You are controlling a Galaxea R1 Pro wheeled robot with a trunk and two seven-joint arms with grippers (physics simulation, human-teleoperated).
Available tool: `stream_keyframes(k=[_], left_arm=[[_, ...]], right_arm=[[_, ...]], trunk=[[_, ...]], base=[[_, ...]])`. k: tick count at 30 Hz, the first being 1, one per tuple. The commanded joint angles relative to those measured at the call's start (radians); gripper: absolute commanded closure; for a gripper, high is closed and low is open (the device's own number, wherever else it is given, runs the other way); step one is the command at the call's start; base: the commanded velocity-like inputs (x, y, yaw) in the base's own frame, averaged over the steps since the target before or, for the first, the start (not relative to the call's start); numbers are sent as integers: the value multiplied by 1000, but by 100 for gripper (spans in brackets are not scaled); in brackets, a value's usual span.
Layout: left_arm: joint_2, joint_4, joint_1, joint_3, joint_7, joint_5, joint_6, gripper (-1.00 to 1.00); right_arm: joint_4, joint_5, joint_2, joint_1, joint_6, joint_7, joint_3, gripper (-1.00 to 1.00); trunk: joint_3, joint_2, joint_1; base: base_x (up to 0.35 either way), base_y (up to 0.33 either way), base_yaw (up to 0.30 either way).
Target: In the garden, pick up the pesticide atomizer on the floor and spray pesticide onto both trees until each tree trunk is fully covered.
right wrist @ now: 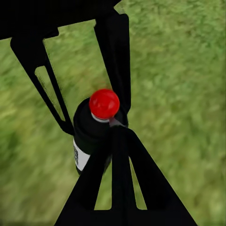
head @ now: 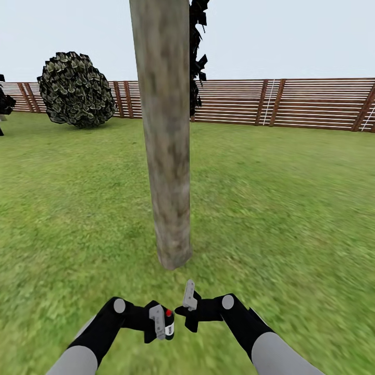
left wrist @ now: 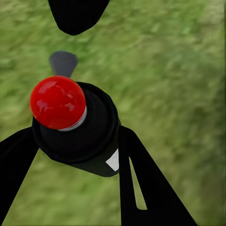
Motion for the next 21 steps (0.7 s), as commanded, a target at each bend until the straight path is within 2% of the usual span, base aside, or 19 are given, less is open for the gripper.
stream_keyframes(k=[1,7,21], left_arm=[[-4,-1,-1,5,-3,-9,-10,100],[-15,-1,-1,5,-4,-8,-10,100],[-15,1,-1,6,-5,-8,-11,100]], right_arm=[[-1,10,0,0,-6,0,-1,100],[-1,10,0,0,-6,0,-1,100],[0,10,0,0,-6,1,-1,100]], trunk=[[-1,0,0],[-1,0,0],[-1,0,0]], base=[[0,0,0],[0,0,0],[0,0,0]])
